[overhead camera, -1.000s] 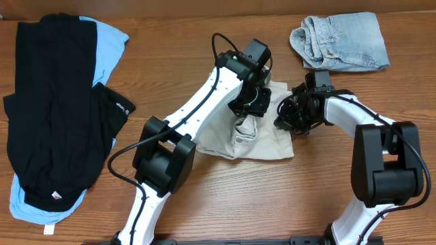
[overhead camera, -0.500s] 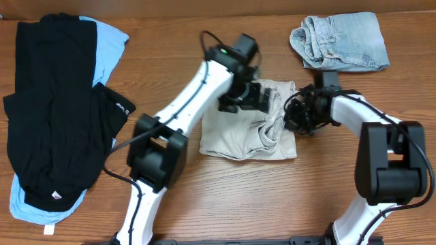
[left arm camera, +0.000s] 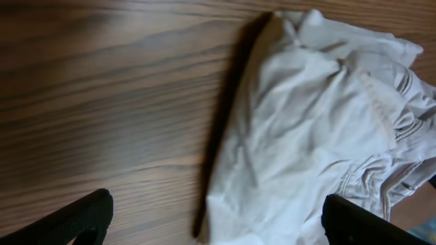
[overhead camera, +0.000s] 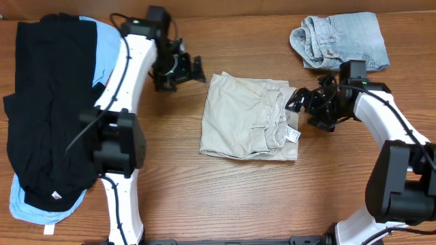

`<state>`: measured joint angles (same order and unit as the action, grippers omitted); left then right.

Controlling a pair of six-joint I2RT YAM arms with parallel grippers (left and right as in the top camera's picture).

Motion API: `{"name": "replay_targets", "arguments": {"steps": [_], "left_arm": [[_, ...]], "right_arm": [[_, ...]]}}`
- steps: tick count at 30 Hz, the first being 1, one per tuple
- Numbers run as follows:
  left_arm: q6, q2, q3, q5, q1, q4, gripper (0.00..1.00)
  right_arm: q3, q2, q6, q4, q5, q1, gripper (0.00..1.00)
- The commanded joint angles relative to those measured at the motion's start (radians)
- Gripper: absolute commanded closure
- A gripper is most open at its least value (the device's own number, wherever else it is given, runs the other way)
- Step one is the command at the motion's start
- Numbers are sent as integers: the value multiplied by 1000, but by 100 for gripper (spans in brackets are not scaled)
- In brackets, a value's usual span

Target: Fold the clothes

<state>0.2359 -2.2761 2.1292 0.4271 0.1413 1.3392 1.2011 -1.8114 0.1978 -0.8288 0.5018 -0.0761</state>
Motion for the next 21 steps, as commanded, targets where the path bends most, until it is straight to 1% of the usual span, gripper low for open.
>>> {"name": "replay_targets", "arguments": {"steps": [1, 7, 9, 12, 16, 21], "left_arm": [[-82, 13, 19, 10, -23, 18, 0], [-119, 13, 19, 7, -22, 26, 0], [-125, 13, 19, 6, -17, 25, 0], [-125, 13, 19, -19, -9, 26, 0], [-125, 13, 19, -46, 1, 26, 0], [-125, 13, 19, -46, 3, 25, 0]], "right_arm": [[12, 20, -50, 5, -73, 62, 0], [10, 20, -38, 11, -193, 164, 0], [10, 20, 3, 2, -257, 172, 0], [31, 30, 16, -42, -265, 148, 0], [116, 97, 10, -161, -265, 68, 0], [148, 167, -61, -198, -198, 48, 0]]}}
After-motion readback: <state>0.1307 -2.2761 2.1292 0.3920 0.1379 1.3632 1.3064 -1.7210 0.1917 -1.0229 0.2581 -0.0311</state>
